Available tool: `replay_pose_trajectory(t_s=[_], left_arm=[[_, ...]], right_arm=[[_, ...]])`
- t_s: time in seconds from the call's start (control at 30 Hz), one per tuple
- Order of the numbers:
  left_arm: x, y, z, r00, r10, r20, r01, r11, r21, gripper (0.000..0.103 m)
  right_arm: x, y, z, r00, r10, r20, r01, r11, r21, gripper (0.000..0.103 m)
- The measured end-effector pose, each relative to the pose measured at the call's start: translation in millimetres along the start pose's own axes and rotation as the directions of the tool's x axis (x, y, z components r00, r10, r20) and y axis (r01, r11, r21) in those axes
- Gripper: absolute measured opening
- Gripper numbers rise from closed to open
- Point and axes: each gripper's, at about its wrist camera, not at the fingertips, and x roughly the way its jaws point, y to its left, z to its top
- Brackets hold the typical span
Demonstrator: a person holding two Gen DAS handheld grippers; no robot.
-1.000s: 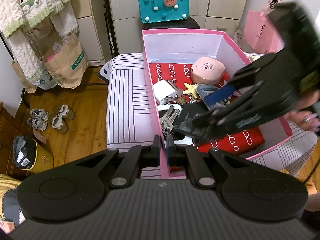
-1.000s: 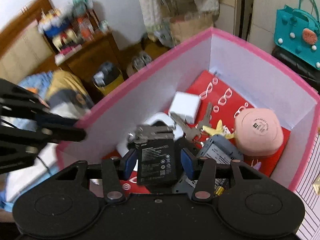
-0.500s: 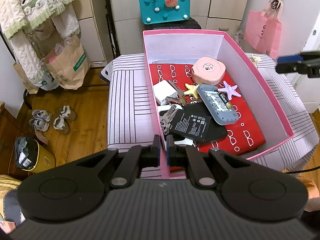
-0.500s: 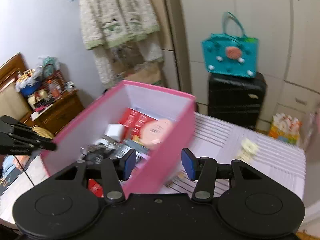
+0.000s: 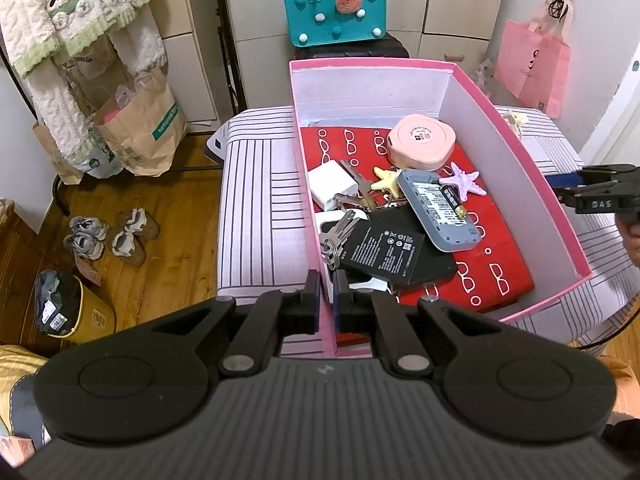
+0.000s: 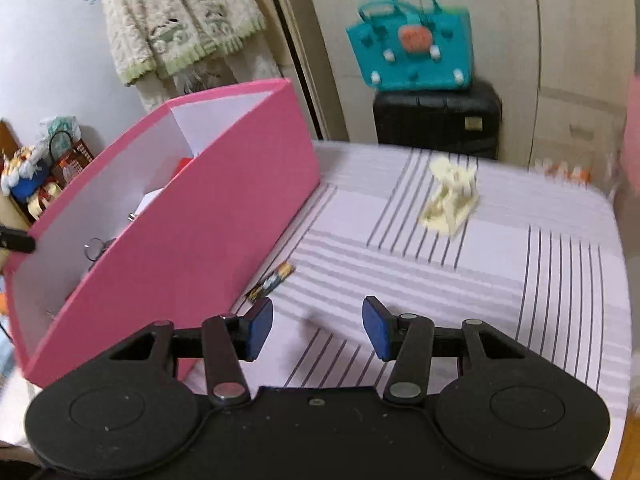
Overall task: Organize rigid objects
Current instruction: 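Move the right gripper to the gold AA battery and grasp it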
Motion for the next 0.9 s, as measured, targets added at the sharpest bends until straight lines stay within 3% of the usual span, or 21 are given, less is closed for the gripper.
replay_pose_trajectory(t_s=[0.17, 0.3, 0.43, 0.63, 0.9], left_arm=[[-1, 4, -1, 1.0, -0.019, 0.007, 0.019, 1.0, -0.018, 0.005], [-1, 5, -2, 1.0, -0.017, 0.008, 0.017, 1.0, -0.015, 0.005], [-1, 5, -2, 1.0, -0.02, 0.006, 0.02, 1.0, -0.017, 0.005], [-1, 5, 0, 1.0, -0.019, -0.002, 0.019, 1.0, -0.007, 0.006], [2, 3, 3, 1.0, -0.009, -0.011, 0.009, 1.0, -0.008, 0.006]], right_arm=[[13, 10, 2, 0.997, -0.038, 0.066, 0.045, 0.993, -0.108, 0.055], [23, 10, 5, 0.997, 0.024, 0.073, -0.016, 0.994, -0.11, 0.055], [31, 24, 4, 0.996, 0.071, 0.058, -0.058, 0.978, -0.198, 0.056], [41, 38, -1, 0.997, 0.082, 0.003, -0.072, 0.892, -0.447, 0.059], [53, 24, 14, 0.982, 0.174, -0.066, -0.182, 0.824, -0.537, 0.068]])
